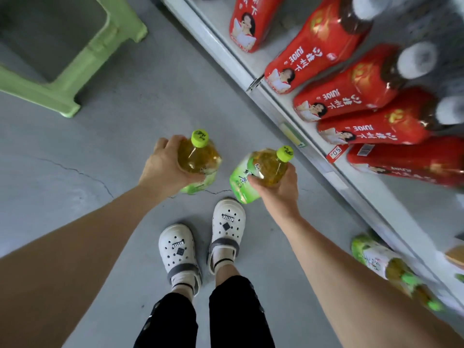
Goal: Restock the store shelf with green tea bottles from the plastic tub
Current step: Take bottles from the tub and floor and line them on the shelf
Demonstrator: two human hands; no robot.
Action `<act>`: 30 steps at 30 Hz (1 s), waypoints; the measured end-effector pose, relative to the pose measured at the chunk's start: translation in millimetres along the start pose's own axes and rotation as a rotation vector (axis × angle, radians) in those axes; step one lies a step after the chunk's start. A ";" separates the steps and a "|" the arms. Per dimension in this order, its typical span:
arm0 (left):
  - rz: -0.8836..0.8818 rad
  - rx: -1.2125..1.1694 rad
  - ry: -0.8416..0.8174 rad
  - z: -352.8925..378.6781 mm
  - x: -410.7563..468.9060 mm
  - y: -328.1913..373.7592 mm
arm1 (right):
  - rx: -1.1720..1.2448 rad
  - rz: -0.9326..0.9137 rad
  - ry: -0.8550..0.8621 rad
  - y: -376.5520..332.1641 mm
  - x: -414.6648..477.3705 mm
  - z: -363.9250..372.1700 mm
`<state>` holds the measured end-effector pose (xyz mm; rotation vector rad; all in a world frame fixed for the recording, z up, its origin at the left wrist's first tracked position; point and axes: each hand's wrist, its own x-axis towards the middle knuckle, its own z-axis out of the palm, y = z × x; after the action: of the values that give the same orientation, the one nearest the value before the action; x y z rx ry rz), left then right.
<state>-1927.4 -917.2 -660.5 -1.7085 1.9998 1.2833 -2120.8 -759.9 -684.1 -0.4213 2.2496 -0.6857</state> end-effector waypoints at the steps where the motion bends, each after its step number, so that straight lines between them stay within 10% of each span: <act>1: -0.010 -0.016 0.000 -9.8 -15.9 7.4 | 0.022 0.020 0.009 -5.4 -17.6 -12.3; 18: 0.331 -0.049 -0.060 -199.3 -309.8 196.7 | 0.238 -0.008 0.200 -140.7 -297.5 -252.6; 30: 0.682 0.070 -0.045 -184.2 -476.4 339.3 | 0.257 -0.146 0.395 -108.3 -421.9 -430.5</act>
<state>-2015.8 -736.3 -81.3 -0.9669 2.6759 1.3780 -2140.4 -493.6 -132.9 -0.3483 2.4639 -1.2075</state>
